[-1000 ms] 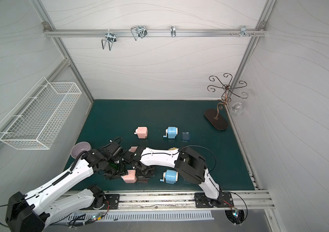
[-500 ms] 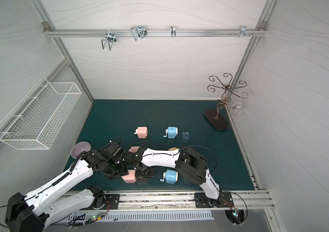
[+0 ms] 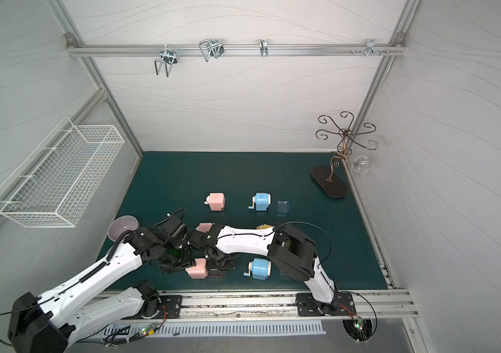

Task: Put the tray back into the pencil sharpener
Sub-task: Close the container of the pencil sharpener.

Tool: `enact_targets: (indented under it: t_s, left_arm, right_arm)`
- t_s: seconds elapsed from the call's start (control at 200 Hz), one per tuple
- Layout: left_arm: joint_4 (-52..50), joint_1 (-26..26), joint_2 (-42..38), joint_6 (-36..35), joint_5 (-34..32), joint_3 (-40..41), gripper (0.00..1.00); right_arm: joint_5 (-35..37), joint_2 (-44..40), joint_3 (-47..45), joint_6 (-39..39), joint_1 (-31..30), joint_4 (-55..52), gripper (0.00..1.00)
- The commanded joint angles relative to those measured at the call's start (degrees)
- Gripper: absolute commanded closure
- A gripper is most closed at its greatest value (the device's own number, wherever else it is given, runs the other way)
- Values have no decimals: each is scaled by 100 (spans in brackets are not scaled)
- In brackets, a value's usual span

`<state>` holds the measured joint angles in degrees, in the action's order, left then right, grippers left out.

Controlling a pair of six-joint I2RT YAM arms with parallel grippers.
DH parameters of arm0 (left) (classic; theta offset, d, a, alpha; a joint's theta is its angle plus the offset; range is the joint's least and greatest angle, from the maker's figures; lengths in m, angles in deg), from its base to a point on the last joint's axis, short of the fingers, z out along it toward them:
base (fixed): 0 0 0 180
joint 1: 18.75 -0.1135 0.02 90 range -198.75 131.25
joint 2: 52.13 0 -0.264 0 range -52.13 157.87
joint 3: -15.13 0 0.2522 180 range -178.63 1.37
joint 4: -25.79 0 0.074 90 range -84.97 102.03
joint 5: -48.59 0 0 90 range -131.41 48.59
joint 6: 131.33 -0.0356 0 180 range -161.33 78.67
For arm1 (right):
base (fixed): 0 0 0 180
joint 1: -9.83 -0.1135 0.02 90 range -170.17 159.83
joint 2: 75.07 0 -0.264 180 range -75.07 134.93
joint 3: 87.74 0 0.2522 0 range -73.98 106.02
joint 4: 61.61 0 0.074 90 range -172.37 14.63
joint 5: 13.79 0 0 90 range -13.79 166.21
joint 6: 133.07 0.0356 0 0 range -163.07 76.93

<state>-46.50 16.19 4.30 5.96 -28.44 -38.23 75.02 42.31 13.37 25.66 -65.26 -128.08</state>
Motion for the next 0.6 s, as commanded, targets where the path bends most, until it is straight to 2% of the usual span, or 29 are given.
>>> enact_targets:
  t_s: [0.0,0.595]
  left_arm:
    - [295,92,206,-40,18,138,55]
    - [304,110,209,-31,21,154,55]
  right_arm:
    - [-98,15,-62,-75,-208,531,92]
    - [-125,-170,-161,-70,-225,875,92]
